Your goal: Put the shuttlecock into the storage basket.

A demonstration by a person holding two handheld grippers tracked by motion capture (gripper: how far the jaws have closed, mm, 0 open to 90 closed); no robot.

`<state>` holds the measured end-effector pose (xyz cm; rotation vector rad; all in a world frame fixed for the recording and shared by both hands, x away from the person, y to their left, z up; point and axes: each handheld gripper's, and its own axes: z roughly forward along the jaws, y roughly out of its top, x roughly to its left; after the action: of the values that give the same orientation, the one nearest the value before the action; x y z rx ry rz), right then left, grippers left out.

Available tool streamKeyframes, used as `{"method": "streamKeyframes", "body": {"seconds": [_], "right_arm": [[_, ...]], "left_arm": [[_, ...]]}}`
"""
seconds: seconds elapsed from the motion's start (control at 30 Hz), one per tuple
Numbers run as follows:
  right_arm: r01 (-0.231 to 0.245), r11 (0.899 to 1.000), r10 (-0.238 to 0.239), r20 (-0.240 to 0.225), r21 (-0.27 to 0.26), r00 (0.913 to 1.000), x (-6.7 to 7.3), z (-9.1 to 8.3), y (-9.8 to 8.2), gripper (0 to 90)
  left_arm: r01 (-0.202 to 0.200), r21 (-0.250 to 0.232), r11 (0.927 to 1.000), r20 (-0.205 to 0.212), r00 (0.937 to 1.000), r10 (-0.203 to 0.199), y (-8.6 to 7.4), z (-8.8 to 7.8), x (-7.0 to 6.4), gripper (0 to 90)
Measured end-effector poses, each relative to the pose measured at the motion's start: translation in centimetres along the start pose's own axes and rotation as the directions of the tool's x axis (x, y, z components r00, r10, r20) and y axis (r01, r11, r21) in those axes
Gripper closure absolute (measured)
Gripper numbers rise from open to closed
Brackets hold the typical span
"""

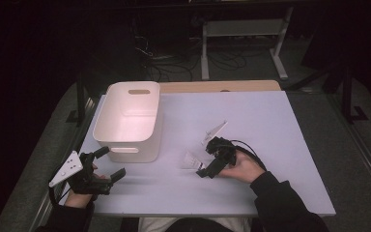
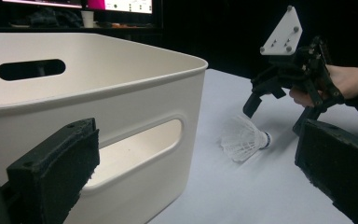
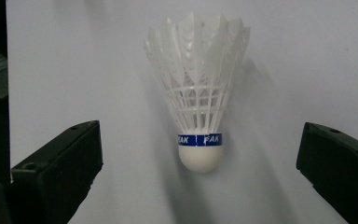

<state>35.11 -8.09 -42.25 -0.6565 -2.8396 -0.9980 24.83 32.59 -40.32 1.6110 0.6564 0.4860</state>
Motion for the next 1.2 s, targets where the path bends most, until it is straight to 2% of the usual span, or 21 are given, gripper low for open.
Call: {"method": "streamKeyframes", "body": {"seconds": [0.13, 0.33, 0.4, 0.63, 1.2], "right_arm": [[-0.004, 1.0, 0.004, -0.006, 0.006, 1.0, -0.1, 0.2, -0.11, 3.2], [0.001, 1.0, 0.0, -0.029, 0.012, 0.9996, -0.3, 0.43, -0.34, 13.5], [0.002, 1.0, -0.001, -0.02, 0.023, 0.9998, -0.31, 0.56, -0.41, 14.6], [0.018, 1.0, -0.017, -0.03, 0.02, 0.9994, -0.42, 0.63, -0.44, 27.4], [0.033, 0.999, -0.032, -0.038, 0.026, 0.9987, -0.77, 0.68, -0.56, 47.5]], "left_arm": [[0.0, -0.001, 1.0, -0.001, 1.0, 0.0, 0.0, 0.0, 0.0, 0.0], [0.0, 0.0, 1.0, -0.001, 1.0, 0.0, 0.0, 0.0, 0.0, 0.0], [-0.001, -0.001, 1.0, -0.001, 1.0, 0.001, 0.0, -0.01, -0.01, 0.0], [-0.001, -0.001, 1.0, 0.0, 1.0, 0.001, 0.0, 0.0, -0.01, 0.0], [-0.001, -0.001, 1.0, 0.0, 1.0, 0.001, 0.0, 0.01, -0.01, 0.0]]}}
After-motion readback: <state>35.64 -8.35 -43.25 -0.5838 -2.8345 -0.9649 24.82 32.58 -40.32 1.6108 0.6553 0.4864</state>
